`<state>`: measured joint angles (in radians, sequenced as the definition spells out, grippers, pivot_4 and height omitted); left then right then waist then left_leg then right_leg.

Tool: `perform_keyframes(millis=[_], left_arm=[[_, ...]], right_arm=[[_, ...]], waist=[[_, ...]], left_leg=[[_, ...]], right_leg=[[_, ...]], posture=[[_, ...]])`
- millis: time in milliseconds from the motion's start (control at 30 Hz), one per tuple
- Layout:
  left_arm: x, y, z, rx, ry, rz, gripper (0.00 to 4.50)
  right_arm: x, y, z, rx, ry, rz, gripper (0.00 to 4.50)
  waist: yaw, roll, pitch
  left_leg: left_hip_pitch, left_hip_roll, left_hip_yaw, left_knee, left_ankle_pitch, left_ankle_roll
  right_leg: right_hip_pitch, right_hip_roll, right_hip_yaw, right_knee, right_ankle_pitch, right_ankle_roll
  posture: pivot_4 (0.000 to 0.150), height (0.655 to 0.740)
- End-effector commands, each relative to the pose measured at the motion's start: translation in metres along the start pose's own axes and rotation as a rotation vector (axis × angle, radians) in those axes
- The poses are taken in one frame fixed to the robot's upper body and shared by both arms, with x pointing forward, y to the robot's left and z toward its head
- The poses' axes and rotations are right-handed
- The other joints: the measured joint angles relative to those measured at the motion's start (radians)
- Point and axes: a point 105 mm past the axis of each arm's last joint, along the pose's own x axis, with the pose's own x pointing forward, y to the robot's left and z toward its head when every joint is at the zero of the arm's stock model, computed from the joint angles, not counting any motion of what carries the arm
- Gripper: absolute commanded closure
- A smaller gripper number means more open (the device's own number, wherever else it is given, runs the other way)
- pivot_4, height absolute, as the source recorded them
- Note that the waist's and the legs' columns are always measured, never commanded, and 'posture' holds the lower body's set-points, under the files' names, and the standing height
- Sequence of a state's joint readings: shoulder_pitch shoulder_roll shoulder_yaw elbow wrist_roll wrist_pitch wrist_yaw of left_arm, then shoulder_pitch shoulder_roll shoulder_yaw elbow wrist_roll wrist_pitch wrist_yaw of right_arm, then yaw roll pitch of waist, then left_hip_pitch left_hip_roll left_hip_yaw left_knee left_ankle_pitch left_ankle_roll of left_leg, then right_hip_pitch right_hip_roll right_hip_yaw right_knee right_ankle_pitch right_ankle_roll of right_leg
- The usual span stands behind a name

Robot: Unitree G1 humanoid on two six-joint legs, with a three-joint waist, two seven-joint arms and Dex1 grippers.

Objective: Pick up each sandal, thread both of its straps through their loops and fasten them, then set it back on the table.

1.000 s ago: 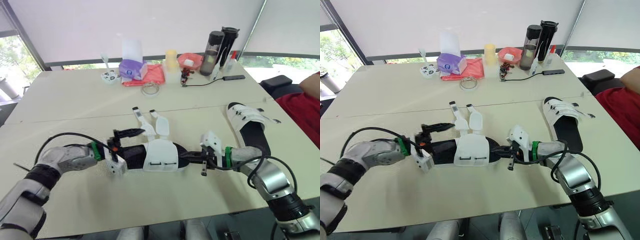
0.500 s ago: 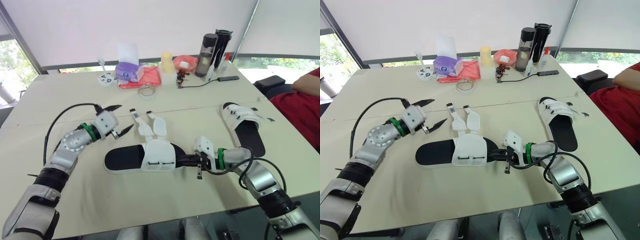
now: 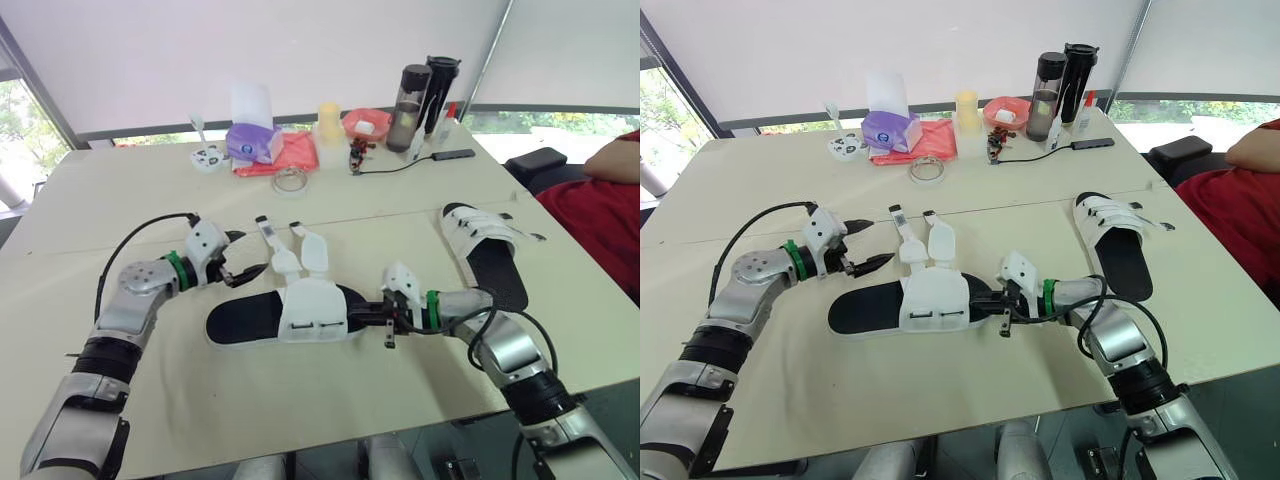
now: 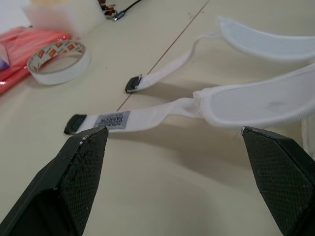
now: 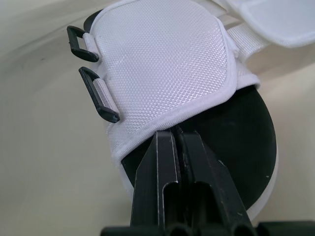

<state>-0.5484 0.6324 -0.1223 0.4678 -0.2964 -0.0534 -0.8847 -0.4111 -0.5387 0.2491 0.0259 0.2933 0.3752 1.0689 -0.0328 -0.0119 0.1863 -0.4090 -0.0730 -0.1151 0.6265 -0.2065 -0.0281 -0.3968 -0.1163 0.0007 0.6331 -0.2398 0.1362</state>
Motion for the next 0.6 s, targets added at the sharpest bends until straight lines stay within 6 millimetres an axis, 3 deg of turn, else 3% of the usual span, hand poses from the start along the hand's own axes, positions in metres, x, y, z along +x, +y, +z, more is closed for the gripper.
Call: perform_keyframes(millis=[33,300,433,600], left_arm=[[-0.005,0.004,0.008,-0.067,-0.015,-0.032,0.0],[0.005,-0.007,0.015,-0.266,-0.015,-0.164,0.0],[0.01,-0.013,0.017,-0.488,-0.009,-0.245,0.0],[0.001,-0.015,0.015,-0.732,0.006,-0.316,0.0]], right_arm=[[0.005,-0.003,-0.005,-0.044,0.037,0.015,4.39],[0.015,-0.002,-0.017,-0.106,0.088,0.049,4.39],[0.018,0.0,-0.019,-0.13,0.095,0.051,4.39],[0.02,0.004,-0.018,-0.132,0.088,0.049,4.39]], waist=[[0.0,0.0,0.0],[-0.006,0.0,0.0],[-0.012,0.0,0.0],[-0.015,0.0,0.0]], left_leg=[[0.0,0.0,0.0,0.0,0.0,0.0],[0.0,0.0,0.0,0.0,0.0,0.0],[0.001,0.0,0.0,0.0,0.0,0.0],[0.001,0.001,0.0,-0.001,0.0,0.0]], right_leg=[[0.0,0.0,0.0,0.0,0.0,0.0],[0.001,0.0,0.0,0.0,0.0,0.0],[0.001,0.001,0.0,0.0,0.0,0.0],[0.0,0.002,0.0,0.0,0.0,0.0]], posture=[[0.15,0.74],[0.15,0.74],[0.15,0.74],[0.15,0.74]])
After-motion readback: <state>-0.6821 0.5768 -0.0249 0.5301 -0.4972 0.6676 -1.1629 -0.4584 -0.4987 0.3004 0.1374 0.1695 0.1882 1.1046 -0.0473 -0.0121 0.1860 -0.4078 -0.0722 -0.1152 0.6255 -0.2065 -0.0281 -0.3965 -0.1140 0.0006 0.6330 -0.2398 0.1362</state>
